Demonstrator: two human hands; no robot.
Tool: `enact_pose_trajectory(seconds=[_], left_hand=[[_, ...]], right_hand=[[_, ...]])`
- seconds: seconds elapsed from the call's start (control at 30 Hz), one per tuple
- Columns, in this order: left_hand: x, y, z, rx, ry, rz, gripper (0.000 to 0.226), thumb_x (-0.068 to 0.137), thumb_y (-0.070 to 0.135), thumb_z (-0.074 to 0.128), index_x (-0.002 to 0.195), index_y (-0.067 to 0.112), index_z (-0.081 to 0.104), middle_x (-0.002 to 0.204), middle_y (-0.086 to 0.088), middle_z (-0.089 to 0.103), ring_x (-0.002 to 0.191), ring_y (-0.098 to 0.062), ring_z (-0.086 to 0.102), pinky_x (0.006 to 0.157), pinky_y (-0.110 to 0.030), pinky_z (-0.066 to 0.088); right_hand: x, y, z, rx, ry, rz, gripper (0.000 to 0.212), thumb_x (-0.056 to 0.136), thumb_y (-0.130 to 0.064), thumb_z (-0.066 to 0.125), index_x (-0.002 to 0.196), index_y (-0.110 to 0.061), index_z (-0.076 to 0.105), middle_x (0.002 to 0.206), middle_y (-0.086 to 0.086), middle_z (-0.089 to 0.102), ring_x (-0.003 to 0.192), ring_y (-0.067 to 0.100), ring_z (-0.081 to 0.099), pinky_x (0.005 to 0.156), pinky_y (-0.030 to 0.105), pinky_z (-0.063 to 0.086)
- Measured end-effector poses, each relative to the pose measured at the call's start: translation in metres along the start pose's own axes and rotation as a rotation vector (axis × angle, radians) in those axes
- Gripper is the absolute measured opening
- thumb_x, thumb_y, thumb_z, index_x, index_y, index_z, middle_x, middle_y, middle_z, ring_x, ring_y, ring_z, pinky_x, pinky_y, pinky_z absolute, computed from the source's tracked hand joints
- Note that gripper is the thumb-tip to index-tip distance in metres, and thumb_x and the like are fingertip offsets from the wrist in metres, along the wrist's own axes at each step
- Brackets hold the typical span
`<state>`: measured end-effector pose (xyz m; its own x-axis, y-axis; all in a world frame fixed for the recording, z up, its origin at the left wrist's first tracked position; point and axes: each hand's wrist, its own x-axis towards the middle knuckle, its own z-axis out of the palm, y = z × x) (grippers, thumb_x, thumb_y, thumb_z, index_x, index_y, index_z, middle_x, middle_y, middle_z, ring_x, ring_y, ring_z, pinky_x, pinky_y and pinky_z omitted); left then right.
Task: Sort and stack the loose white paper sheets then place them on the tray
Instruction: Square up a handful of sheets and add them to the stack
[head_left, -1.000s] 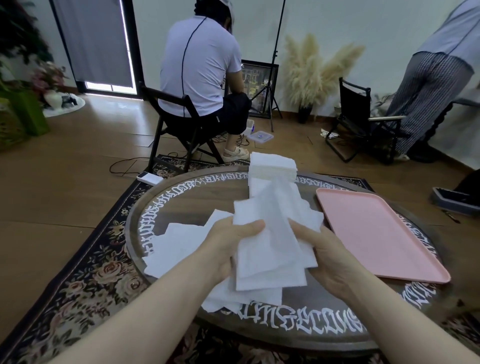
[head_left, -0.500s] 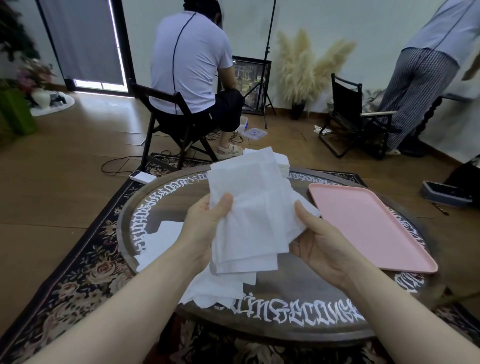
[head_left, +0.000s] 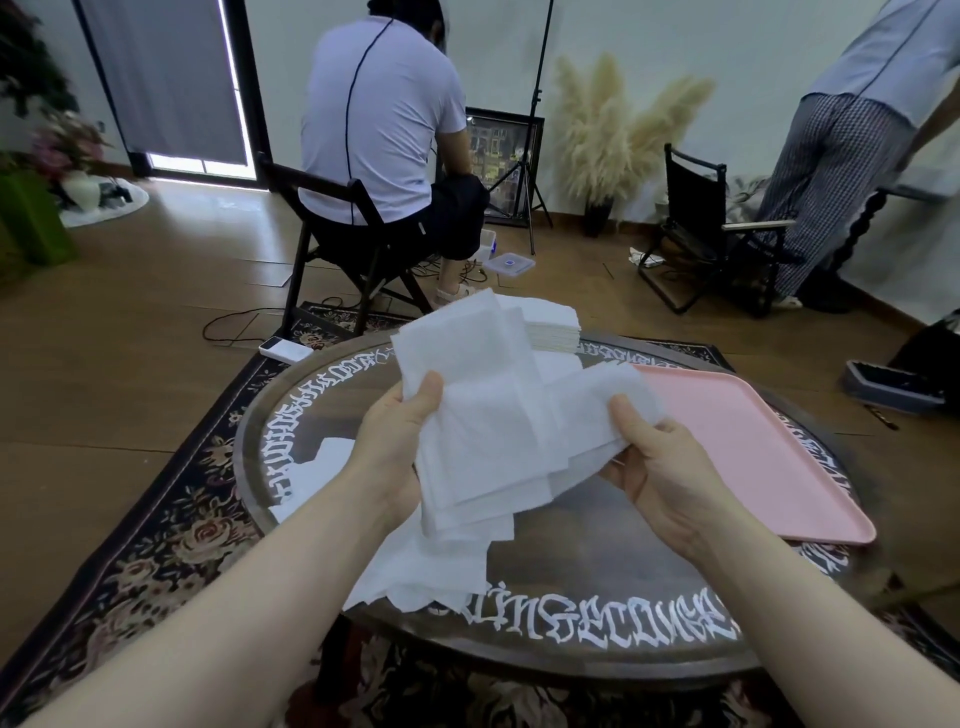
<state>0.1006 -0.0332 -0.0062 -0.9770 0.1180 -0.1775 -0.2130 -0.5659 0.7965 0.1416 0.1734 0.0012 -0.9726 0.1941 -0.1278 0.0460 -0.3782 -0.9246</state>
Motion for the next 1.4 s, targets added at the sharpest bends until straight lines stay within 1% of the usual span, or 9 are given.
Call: enact_pose_trajectory(seconds=[0.13,0.33,0.43,0.6,0.77,0.97,1.07,1.17,1.4], left_hand=[[0.0,-0.007,0.0,0.002,-0.001,-0.113,0.014,0.1,0.017,0.052,0.1,0.012,0.066,0.085,-0.004,0.077,0.07,-0.019,0.074,0.055,-0.033,0.059],[0.017,-0.016,-0.017,0.217,0.46,-0.046,0.017,0.1,0.013,0.05,0.11,0.009,0.063,0.101,-0.011,0.068,0.092,-0.03,0.065,0.09,-0.046,0.053],[0.016,-0.023,-0.023,0.293,0.595,-0.078,0.016,0.098,0.01,0.045,0.102,0.007,0.06,0.112,-0.016,0.063,0.102,-0.035,0.062,0.096,-0.05,0.051],[0.001,-0.037,-0.002,0.07,0.344,-0.243,0.02,0.103,0.01,0.045,0.116,0.006,0.06,0.1,-0.013,0.067,0.091,-0.031,0.064,0.093,-0.049,0.05],[0.0,-0.024,0.009,-0.01,0.199,-0.06,0.018,0.099,0.023,0.057,0.11,0.012,0.067,0.111,-0.01,0.072,0.106,-0.028,0.067,0.102,-0.049,0.048],[-0.001,-0.02,0.013,-0.205,0.131,-0.127,0.077,0.082,0.073,0.046,0.13,0.014,0.06,0.123,-0.009,0.069,0.115,-0.029,0.063,0.107,-0.048,0.043],[-0.006,-0.024,0.018,-0.093,0.107,-0.074,0.057,0.087,0.051,0.06,0.124,0.008,0.063,0.112,-0.01,0.073,0.103,-0.025,0.07,0.094,-0.041,0.053],[-0.004,-0.021,0.019,-0.01,0.246,0.02,0.023,0.099,0.02,0.056,0.112,0.004,0.065,0.103,-0.009,0.074,0.089,-0.022,0.071,0.074,-0.032,0.057],[0.014,0.009,-0.005,0.015,0.672,0.205,0.034,0.102,0.025,0.049,0.131,0.008,0.055,0.124,-0.008,0.064,0.107,-0.025,0.062,0.098,-0.039,0.051]], right_hand=[[-0.001,0.001,0.002,0.036,0.009,-0.018,0.019,0.097,-0.018,0.054,0.107,-0.007,0.065,0.092,0.003,0.075,0.075,0.013,0.072,0.062,0.026,0.061],[0.004,-0.017,-0.004,0.203,0.009,-0.167,0.019,0.098,-0.019,0.048,0.108,-0.015,0.064,0.099,-0.003,0.074,0.089,0.01,0.069,0.082,0.029,0.057],[0.002,-0.021,-0.001,0.322,-0.092,-0.161,0.026,0.087,-0.023,0.053,0.11,-0.017,0.063,0.097,-0.004,0.076,0.088,0.007,0.072,0.081,0.029,0.058],[-0.002,-0.009,0.007,0.258,-0.167,-0.026,0.037,0.085,-0.023,0.055,0.119,-0.011,0.063,0.103,0.003,0.075,0.085,0.011,0.073,0.071,0.028,0.06],[-0.003,0.009,0.005,-0.022,-0.102,0.192,0.016,0.096,-0.011,0.054,0.105,-0.008,0.067,0.098,0.009,0.077,0.078,0.019,0.074,0.072,0.037,0.06],[-0.004,0.014,0.003,-0.041,-0.049,0.197,0.016,0.097,-0.013,0.055,0.107,-0.009,0.067,0.1,0.009,0.077,0.081,0.02,0.075,0.072,0.037,0.062],[-0.005,0.016,0.005,-0.059,-0.03,0.184,0.016,0.098,-0.015,0.053,0.103,-0.01,0.067,0.093,0.007,0.078,0.075,0.019,0.075,0.068,0.037,0.062],[-0.005,0.013,0.007,-0.112,0.012,0.147,0.016,0.099,-0.022,0.053,0.102,-0.014,0.066,0.088,0.002,0.078,0.074,0.016,0.074,0.073,0.039,0.058],[0.005,-0.01,-0.006,-0.043,0.153,0.032,0.017,0.1,-0.021,0.052,0.106,-0.01,0.064,0.086,0.0,0.076,0.076,0.015,0.071,0.068,0.032,0.055]])
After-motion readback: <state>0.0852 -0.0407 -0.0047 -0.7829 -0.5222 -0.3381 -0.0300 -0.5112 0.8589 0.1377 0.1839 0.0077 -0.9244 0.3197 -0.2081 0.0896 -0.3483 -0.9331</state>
